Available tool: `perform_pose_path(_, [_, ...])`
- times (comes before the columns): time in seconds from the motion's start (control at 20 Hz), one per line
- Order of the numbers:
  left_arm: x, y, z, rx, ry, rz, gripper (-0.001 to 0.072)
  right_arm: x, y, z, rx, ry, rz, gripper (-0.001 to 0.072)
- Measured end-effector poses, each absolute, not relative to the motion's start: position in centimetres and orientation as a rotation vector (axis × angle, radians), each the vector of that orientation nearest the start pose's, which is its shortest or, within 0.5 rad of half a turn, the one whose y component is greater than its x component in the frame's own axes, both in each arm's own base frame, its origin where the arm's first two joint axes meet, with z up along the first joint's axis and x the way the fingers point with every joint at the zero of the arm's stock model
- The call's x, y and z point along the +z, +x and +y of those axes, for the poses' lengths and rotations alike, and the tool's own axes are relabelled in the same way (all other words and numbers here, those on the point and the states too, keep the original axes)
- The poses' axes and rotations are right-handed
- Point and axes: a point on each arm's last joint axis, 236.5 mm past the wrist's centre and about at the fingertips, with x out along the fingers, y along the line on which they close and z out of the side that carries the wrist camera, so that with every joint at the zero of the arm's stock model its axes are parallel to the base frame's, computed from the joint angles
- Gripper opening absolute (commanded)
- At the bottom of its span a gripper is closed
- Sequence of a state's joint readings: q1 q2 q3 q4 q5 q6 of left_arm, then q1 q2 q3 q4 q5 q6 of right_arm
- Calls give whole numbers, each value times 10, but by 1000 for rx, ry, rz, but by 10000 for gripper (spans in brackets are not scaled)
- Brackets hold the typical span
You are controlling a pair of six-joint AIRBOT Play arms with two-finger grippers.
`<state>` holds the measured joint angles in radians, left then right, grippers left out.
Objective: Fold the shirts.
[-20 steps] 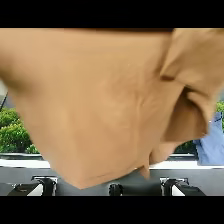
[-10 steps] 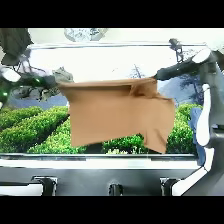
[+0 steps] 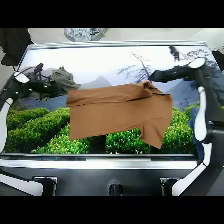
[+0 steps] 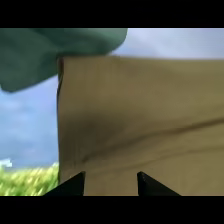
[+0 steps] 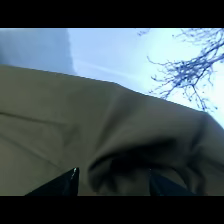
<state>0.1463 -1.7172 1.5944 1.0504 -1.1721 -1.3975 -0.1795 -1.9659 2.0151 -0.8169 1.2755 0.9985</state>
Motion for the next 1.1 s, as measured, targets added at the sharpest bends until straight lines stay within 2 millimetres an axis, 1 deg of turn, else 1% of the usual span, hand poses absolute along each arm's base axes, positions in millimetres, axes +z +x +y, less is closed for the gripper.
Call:
perform_pose_path(0.05, [1,492,-29,-268,-429,1239,417,50,563,34,607,176,964,542])
perform_pose_path(0.1, [-1,476,-23,-274,-436,1299,417,52,549,14,587,134,1010,544])
perform_pose_path(0.15, [-3,456,-18,-278,-450,1366,417,50,530,-10,562,95,1074,543])
perform_pose_path(0.2, [-7,435,-17,-283,-469,1425,417,46,509,-32,540,69,1156,543])
perform_pose_path(0.3, [-22,390,-23,-290,-511,1544,416,38,473,-67,494,69,1284,542])
perform_pose_path(0.4, [-44,342,-37,-290,-548,1640,415,30,445,-83,476,94,1381,543])
perform_pose_path(0.45, [-55,322,-45,-297,-561,1667,414,26,435,-87,475,105,1416,543])
perform_pose_path(0.5, [-65,304,-55,-308,-573,1688,396,22,427,-89,476,118,1444,543])
perform_pose_path(0.55, [-75,288,-63,-310,-584,1706,396,18,420,-90,476,126,1469,543])
perform_pose_path(0.65, [-90,269,-75,-314,-608,1719,396,14,412,-93,477,132,1497,543])
perform_pose_path(0.8, [-98,257,-93,-332,-635,1723,391,9,406,-96,473,127,1519,543])
perform_pose_path(0.85, [-99,256,-97,-332,-637,1718,357,9,405,-98,471,124,1522,543])
perform_pose_path(0.9, [-102,257,-99,-328,-636,1709,234,7,405,-98,469,123,1526,543])
perform_pose_path(0.95, [-105,259,-100,-314,-633,1698,162,6,404,-99,470,122,1529,543])
perform_pose_path(1.1, [-111,269,-101,-274,-633,1651,39,0,400,-98,475,127,1546,543])
